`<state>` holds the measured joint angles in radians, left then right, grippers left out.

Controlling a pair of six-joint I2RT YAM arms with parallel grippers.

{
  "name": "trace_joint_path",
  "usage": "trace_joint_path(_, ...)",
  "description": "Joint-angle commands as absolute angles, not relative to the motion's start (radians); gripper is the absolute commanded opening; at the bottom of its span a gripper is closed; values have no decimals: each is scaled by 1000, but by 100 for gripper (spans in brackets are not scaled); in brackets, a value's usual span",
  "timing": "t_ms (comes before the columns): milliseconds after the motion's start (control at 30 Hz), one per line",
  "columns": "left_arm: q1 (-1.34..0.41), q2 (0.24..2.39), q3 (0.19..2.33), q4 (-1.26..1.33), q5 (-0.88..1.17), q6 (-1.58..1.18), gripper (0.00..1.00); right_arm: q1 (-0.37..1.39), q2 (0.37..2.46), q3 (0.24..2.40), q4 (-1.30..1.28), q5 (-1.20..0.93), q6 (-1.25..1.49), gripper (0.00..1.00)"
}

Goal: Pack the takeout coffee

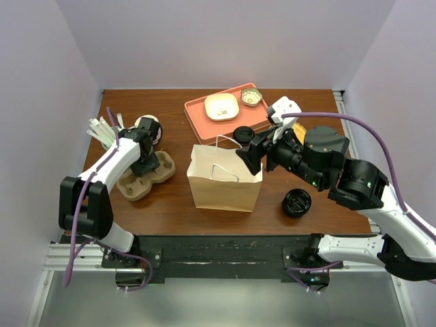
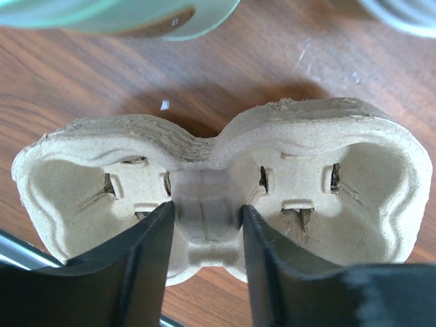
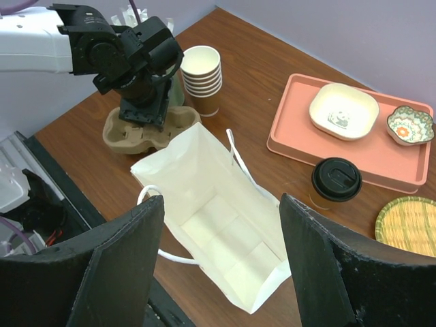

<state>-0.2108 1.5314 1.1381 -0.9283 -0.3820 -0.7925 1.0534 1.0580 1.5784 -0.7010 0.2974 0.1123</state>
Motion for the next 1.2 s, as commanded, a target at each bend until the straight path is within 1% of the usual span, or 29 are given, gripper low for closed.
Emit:
trace_joint_path(0, -209, 1528, 1137, -913, -370, -790, 55, 1055, 1039, 1574, -647, 288, 120, 72)
trace_joint_path(33, -207, 1532, 1134, -910, -370, -785, 54, 1055, 1037, 1574, -646, 287, 121, 72)
trace_joint_path(67, -207, 1534, 1131, -905, -365, -782, 50, 1054, 1037, 1574, -644, 287, 121, 72)
trace_joint_path(100, -207, 1529, 1128, -900, -364, -782, 35, 1055, 1037, 1574, -644, 285, 121, 72)
trace_joint_path(133, -207, 1525, 1123, -894, -364, -782, 29, 1055, 1037, 1574, -646, 287, 118, 72)
trace_joint_path(200, -207, 1510, 1118, -874, -353, -779, 22, 1055, 1040, 1582, -652, 288, 117, 72)
trace_joint_path(267, -207, 1506, 1118, -873, -348, -779, 26, 1055, 1039, 1583, -653, 291, 117, 72)
trace_joint_path(300, -207, 1509, 1120, -879, -353, -779, 37, 1055, 1037, 1582, -653, 290, 118, 72)
trace_joint_path(400, -209, 1522, 1134, -907, -367, -779, 53, 1057, 1034, 1577, -655, 291, 123, 72)
trace_joint_path(500, -207, 1517, 1135, -922, -382, -779, 58, 1057, 1029, 1572, -652, 291, 127, 72)
trace_joint_path(633, -207, 1511, 1118, -908, -384, -781, 60, 1055, 1031, 1572, -650, 291, 129, 72)
trace_joint_path(733, -207, 1526, 1117, -904, -379, -784, 58, 1057, 1034, 1575, -647, 290, 130, 72)
trace_joint_path(933, -207, 1548, 1121, -896, -385, -776, 50, 1055, 1037, 1571, -649, 291, 135, 72)
trace_joint_path(967, -207, 1546, 1121, -893, -387, -775, 45, 1057, 1037, 1569, -649, 290, 138, 72)
trace_joint_path(1033, -209, 1542, 1123, -896, -393, -776, 41, 1055, 1037, 1568, -647, 291, 138, 72)
trace_joint_path(1067, -207, 1536, 1124, -896, -393, -776, 34, 1055, 1037, 1568, -650, 291, 137, 72)
trace_joint_path(1167, -207, 1523, 1137, -907, -399, -773, 21, 1055, 1038, 1568, -646, 295, 137, 72)
